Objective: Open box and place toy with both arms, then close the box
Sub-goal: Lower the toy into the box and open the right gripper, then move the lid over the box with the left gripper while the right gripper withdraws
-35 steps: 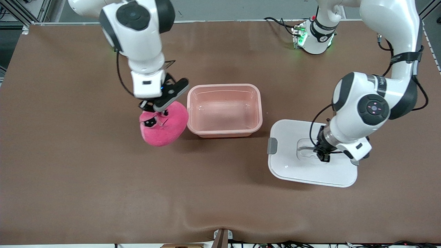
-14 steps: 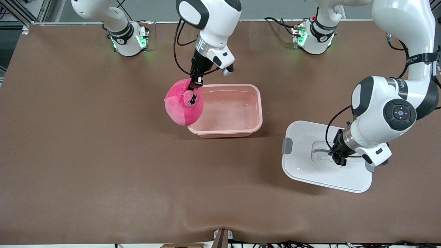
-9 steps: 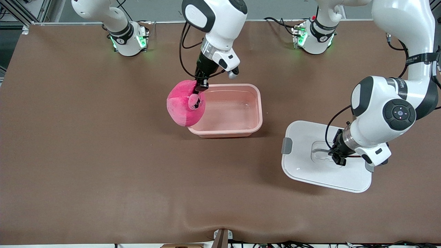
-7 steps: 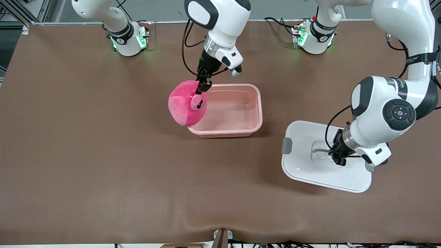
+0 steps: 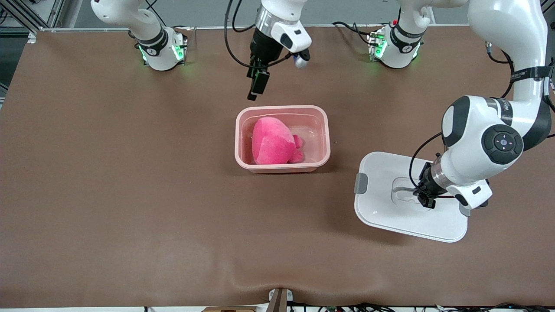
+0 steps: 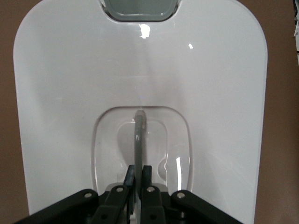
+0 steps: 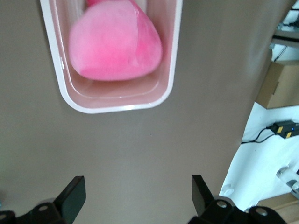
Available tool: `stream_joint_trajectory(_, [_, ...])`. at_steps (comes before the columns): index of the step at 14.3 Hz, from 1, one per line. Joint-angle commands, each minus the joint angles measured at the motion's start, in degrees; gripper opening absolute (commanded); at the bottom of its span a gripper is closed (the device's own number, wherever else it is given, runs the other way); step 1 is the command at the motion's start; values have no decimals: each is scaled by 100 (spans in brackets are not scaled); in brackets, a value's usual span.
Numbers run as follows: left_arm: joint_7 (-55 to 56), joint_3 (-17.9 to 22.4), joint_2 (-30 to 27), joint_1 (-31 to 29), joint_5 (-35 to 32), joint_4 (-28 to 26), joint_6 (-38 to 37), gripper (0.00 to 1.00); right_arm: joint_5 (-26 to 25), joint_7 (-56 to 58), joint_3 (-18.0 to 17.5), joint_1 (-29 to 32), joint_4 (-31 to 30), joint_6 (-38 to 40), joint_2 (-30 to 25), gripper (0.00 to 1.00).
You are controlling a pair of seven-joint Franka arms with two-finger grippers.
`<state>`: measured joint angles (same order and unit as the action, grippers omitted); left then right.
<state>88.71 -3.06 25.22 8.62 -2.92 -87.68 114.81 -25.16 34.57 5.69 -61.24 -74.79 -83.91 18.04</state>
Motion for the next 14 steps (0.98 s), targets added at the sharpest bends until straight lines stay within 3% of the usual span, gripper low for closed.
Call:
stream_joint_trajectory(1, [-100,-54,-87,-62,-86,-83,59,0,46,24,47,288,-36,129,-221,100])
stream_joint_trajectory(9, [67,-142,-184,61,-7,-74,24,0,361,-396,214,1605,-342,217,-222,100])
stream_joint_trajectory(14, [1015,-739,-289,26,-16,-74,-64,0,617,-1821,214,2185,-694,200,-257,100])
